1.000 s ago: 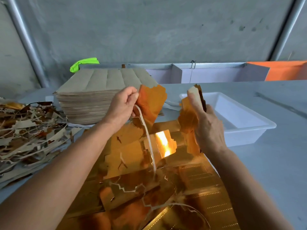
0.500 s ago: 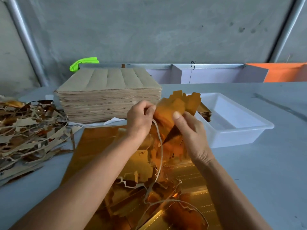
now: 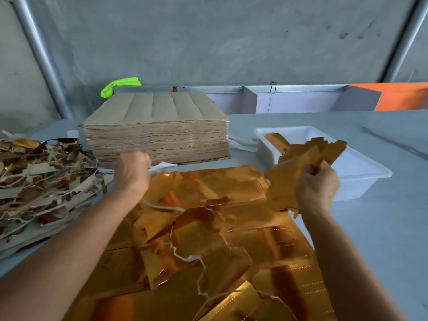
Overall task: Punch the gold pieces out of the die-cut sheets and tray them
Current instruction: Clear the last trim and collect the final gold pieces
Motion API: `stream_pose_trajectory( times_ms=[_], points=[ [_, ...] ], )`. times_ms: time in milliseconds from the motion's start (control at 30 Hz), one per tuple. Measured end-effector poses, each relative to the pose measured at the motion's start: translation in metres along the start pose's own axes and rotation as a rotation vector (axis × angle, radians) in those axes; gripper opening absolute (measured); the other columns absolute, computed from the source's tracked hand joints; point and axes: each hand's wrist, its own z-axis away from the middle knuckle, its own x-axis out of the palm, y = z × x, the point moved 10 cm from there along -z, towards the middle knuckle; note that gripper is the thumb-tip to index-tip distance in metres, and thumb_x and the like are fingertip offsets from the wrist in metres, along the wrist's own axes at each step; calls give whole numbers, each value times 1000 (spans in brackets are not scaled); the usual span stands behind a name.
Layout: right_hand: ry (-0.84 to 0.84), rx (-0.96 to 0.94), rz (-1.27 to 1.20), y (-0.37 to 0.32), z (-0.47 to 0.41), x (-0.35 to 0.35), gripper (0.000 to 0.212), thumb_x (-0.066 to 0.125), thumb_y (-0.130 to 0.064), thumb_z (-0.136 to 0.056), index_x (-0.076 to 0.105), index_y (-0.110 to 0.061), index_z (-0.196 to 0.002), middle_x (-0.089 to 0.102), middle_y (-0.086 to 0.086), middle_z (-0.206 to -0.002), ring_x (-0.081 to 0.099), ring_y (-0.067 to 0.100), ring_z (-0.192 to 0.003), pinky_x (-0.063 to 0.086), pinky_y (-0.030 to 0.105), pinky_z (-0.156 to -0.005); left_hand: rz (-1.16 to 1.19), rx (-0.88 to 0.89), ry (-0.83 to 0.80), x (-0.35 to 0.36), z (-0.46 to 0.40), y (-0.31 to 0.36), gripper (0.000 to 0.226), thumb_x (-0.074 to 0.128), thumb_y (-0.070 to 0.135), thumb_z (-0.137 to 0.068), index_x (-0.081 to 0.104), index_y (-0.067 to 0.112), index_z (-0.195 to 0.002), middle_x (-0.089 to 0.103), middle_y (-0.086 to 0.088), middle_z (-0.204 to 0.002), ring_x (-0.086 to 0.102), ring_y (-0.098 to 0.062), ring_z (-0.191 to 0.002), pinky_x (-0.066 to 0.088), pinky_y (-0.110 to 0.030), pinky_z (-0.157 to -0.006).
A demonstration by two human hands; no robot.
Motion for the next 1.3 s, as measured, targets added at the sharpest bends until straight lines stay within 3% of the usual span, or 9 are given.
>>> stream_pose_trajectory(
  times_ms=[200, 300, 467, 567, 667, 867, 1033, 1167, 1300],
  points=[
    [-137, -29, 42, 11, 10, 28, 16, 48, -6, -93, 56, -3, -80, 56, 10, -70, 55, 31, -71, 48, 39, -61, 1, 265, -71, 28, 9, 69, 51, 52, 0, -89, 41, 11, -138, 42, -15, -140, 43, -30, -127, 36, -42, -107],
    [-256, -210, 117, -6, 30, 50, 28, 53, -1, -91, 57, -9, -118, 63, 11, -99, 58, 30, -89, 47, 39, -76, -137, 216, -490, 99, 30, 77, 80, 64, 44, -85, 22, 18, -149, 23, -12, -154, 25, -33, -141, 26, -48, -112],
    [-408, -648, 383, -28, 83, 90, 98, 58, -5, -90, -15, -37, -146, 54, 0, -85, 55, 16, -63, 49, 28, -60, -119, 93, -568, 141, 24, 43, 91, 74, 54, -71, 33, 15, -143, 32, -11, -150, 24, -32, -140, 27, -51, -112],
    [-446, -523, 309, -9, 84, 96, 97, 69, -11, -84, 2, -26, -152, 53, -7, -77, 52, 7, -61, 43, 14, -57, -161, 122, -514, 138, 18, 40, 91, 75, 60, -66, 39, 16, -138, 40, -7, -144, 29, -29, -136, 28, -47, -109],
    [-571, -371, 193, 0, 91, 98, 23, 70, -15, -86, 58, -31, -97, 59, -16, -78, 62, 8, -69, 46, 9, -57, -103, 159, -429, 130, 15, 42, 74, 73, 56, -71, 47, 19, -130, 48, -3, -136, 34, -26, -130, 27, -44, -105],
    [-268, -118, 169, 0, 47, 62, 7, 49, -7, -95, 53, -12, -94, 53, -3, -75, 45, 7, -59, 32, 19, -51, 373, 126, -170, 65, 11, 42, 11, 58, 27, -92, 59, 19, -86, 65, -5, -92, 62, -26, -90, 49, -43, -89],
    [-466, -43, 92, -17, 57, 94, 16, 44, -7, -95, 56, -5, -105, 65, 9, -96, 61, 27, -84, 51, 34, -66, 1035, -16, -378, 46, 23, 64, 13, 56, 18, -94, 59, 6, -92, 64, -8, -72, 65, -14, -60, 55, -28, -56],
    [-672, 223, -447, -24, 90, 116, 25, 44, -26, -99, 65, -13, -101, 73, 9, -85, 71, 24, -76, 59, 31, -63, 836, 160, -290, 43, 39, 93, 15, 59, 14, -93, 58, -1, -88, 60, -18, -73, 52, -22, -64, 42, -34, -60],
    [-701, 349, -431, -9, 100, 121, 70, 52, -73, -77, 61, -17, -118, 71, 8, -104, 70, 27, -92, 58, 45, -78, 680, 342, -193, 38, 51, 109, 14, 59, 18, -92, 56, 5, -89, 61, -7, -73, 55, -25, -67, 39, -31, -59]
  ],
)
